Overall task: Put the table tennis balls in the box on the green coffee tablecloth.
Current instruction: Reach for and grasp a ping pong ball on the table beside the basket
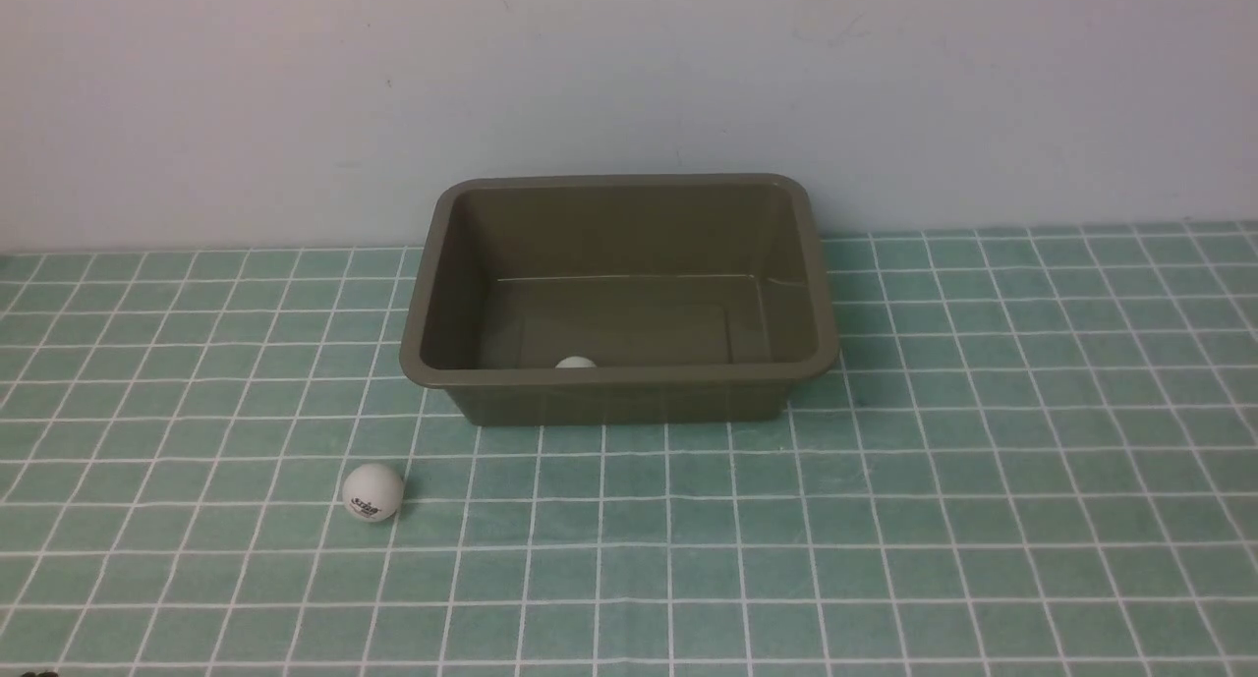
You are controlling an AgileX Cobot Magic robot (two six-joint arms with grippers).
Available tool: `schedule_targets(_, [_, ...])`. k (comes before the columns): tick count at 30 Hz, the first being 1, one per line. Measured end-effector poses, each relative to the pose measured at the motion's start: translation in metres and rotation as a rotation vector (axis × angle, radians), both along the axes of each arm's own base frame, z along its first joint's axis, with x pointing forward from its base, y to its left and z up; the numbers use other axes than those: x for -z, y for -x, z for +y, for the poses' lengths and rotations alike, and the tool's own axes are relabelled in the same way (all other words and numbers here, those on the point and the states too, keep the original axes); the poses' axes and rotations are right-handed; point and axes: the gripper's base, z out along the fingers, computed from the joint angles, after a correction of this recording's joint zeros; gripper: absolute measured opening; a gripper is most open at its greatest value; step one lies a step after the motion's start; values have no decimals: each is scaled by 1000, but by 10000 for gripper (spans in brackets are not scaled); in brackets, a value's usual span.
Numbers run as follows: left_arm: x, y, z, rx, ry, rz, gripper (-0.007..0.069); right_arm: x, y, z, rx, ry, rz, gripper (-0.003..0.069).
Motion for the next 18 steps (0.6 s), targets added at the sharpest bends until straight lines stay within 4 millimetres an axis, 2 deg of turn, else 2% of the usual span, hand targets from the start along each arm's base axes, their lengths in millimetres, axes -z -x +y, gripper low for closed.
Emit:
schedule_targets(7, [0, 0, 0, 0, 0, 0, -4, 6, 4, 0, -14, 27, 70, -18])
schedule_targets(12, [0, 0, 0, 0, 0, 0, -4, 13, 1, -4, -2, 101, 15, -18])
schedule_targets(14, [0, 0, 0, 0, 0, 0, -4, 26, -2, -8, 63, 107, -99, -18])
schedule_targets(18, [0, 0, 0, 0, 0, 0, -4, 74, -5, -15, 177, 96, -264, -18])
